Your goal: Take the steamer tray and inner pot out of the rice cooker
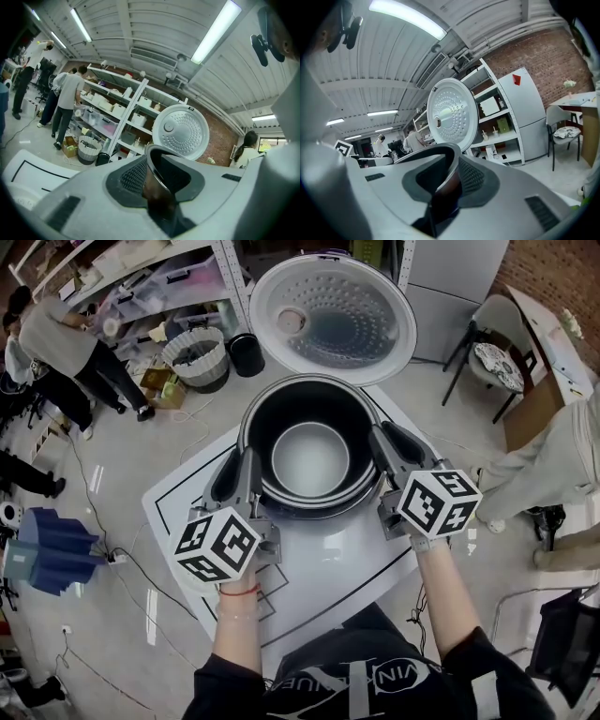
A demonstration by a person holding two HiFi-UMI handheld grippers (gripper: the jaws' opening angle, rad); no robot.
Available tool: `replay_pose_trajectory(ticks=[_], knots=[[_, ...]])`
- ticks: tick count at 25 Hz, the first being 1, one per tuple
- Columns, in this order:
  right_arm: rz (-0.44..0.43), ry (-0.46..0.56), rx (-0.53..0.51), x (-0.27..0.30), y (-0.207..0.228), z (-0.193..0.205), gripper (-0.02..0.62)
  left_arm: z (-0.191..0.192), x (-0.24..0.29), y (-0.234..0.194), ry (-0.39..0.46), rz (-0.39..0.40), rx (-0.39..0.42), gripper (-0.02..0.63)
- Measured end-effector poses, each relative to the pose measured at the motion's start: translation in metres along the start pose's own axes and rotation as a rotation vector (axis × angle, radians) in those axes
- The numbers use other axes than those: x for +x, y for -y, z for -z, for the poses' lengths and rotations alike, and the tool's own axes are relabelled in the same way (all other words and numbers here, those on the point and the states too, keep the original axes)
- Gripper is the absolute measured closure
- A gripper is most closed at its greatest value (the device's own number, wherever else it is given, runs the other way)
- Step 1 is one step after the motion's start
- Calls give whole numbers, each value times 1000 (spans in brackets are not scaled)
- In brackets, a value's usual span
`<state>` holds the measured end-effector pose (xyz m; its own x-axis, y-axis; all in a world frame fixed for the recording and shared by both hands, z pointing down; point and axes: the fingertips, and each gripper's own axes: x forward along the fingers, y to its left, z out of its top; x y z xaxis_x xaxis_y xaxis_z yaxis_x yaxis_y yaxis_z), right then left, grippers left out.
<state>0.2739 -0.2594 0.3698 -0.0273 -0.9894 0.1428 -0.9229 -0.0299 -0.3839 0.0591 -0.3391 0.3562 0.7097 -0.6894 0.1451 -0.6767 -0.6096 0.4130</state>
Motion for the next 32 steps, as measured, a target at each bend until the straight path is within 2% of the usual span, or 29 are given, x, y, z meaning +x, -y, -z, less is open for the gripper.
replay_pose_trajectory(ticks=[7, 17, 32], knots=[[-38, 57, 8, -6, -9, -23, 515, -12, -8, 9, 33, 1, -11, 523], [-126, 126, -18, -9, -32, -62, 515, -46, -25, 20, 139, -9, -36, 523], [-324, 202, -39, -19, -90, -107, 511, -98, -85, 34, 332, -87, -22, 523]])
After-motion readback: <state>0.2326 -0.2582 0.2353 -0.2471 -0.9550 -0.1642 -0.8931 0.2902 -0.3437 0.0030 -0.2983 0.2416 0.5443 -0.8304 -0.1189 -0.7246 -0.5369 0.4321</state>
